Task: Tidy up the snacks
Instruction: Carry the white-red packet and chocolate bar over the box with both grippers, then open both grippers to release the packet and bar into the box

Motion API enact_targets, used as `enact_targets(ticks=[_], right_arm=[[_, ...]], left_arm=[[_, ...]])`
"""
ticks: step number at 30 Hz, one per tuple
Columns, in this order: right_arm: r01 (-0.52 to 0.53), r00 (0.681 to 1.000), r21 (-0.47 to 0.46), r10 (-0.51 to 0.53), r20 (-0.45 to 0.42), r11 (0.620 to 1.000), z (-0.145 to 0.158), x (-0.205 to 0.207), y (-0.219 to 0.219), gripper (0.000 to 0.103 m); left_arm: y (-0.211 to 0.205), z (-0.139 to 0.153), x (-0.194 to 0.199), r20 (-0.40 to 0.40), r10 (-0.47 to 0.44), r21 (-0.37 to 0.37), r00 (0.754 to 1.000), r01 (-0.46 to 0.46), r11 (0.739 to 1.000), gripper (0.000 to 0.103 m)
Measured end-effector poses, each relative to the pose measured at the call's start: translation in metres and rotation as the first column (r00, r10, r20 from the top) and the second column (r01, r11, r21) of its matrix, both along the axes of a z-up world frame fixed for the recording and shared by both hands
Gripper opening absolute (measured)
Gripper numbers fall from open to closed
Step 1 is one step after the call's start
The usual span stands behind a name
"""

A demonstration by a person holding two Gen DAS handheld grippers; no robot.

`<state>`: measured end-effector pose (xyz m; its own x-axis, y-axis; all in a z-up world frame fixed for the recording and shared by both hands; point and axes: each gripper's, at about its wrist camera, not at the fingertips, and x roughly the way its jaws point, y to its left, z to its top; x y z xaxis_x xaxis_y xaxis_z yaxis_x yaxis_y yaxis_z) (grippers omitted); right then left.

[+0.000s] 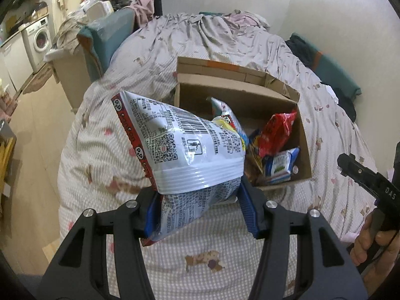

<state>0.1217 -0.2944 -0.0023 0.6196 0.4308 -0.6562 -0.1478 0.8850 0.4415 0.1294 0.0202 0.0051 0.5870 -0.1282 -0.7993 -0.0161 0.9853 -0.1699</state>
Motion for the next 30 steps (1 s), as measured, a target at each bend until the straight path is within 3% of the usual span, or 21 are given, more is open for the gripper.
enact_targets(ticks=[7, 17, 21, 25, 30], right_arm=[[-0.042, 0.999, -0.009, 0.042, -0.005, 0.999, 0.0, 0.027, 0.015, 0.07], [-0.124, 0.99, -0.044, 0.121, -0.078, 0.991, -0.028, 0.063, 0.044, 0.07], [-0.151, 0.985, -0.043, 0.147, -0.09, 0.988, -0.035, 0.071, 0.052, 0.07], [-0.161, 0.982, -0.041, 0.155, -0.108, 0.986, -0.042, 0.074, 0.055, 0.07], [-0.161, 0.982, -0.037, 0.156, -0.11, 0.986, -0.043, 0.075, 0.056, 0.072]], left_arm=[[-0.022, 0.001, 0.036, 0.003, -0.055, 0.034, 0.998, 0.055, 0.998, 0.051], [-0.045, 0.003, 0.082, 0.016, -0.094, 0.025, 0.995, 0.094, 0.995, 0.051], [-0.06, 0.005, 0.092, 0.052, -0.154, 0.051, 0.987, 0.152, 0.987, 0.051], [-0.071, -0.001, 0.111, -0.004, -0.174, 0.058, 0.985, 0.174, 0.983, 0.052], [-0.077, -0.007, 0.111, -0.002, -0.168, 0.109, 0.986, 0.167, 0.98, 0.054]])
